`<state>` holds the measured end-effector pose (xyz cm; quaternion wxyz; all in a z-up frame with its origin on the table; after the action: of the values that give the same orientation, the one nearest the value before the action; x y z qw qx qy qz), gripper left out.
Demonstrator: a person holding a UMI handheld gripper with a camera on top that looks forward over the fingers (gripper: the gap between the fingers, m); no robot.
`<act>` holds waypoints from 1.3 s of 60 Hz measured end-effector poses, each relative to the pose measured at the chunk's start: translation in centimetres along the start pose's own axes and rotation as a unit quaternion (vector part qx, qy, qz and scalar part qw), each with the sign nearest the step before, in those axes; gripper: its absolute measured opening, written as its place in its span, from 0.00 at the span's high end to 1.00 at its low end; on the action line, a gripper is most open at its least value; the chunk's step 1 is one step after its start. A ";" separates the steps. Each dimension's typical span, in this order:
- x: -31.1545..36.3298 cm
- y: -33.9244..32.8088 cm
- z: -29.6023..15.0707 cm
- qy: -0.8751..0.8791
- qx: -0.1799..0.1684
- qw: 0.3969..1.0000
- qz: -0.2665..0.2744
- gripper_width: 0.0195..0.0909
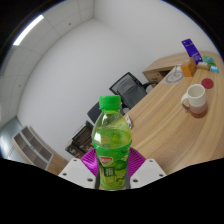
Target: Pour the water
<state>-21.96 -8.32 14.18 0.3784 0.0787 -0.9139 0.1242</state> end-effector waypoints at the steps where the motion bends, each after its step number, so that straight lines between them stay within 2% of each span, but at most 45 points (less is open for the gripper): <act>1: -0.6 -0.1 -0.7 0.024 -0.003 1.000 -0.001 0.80; 10: -4.2 -1.6 -6.3 0.174 -0.007 0.985 -0.011 0.80; 19: -7.4 -2.2 -9.4 0.281 0.016 0.959 -0.022 0.80; 30: -11.0 -1.8 -11.1 0.408 0.009 0.913 -0.018 0.80; 45: -12.3 -1.1 -10.8 0.549 0.037 0.835 -0.007 0.80; 53: -12.9 -1.3 -11.4 0.568 0.024 0.823 -0.004 0.80; 60: -12.6 -1.5 -11.3 0.540 0.036 0.841 0.001 0.80; 67: -12.1 -2.8 -12.6 0.422 0.055 0.905 0.002 0.80; 73: -12.0 -4.3 -16.3 0.250 0.053 0.967 -0.002 0.80; 78: -12.3 -5.5 -20.2 0.095 0.058 0.994 0.003 0.77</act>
<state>1.53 -7.21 20.11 0.4579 0.0860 -0.8654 0.1846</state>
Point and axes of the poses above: the point between the fingertips, and its own axes, seen from behind it with the camera up: x to the left, z down, y forward, the way the camera looks, the point moved 5 cm from there along -y, backward, against the way the camera looks, and after that the axes turned 10 degrees about -z, right-handed, at the moved point
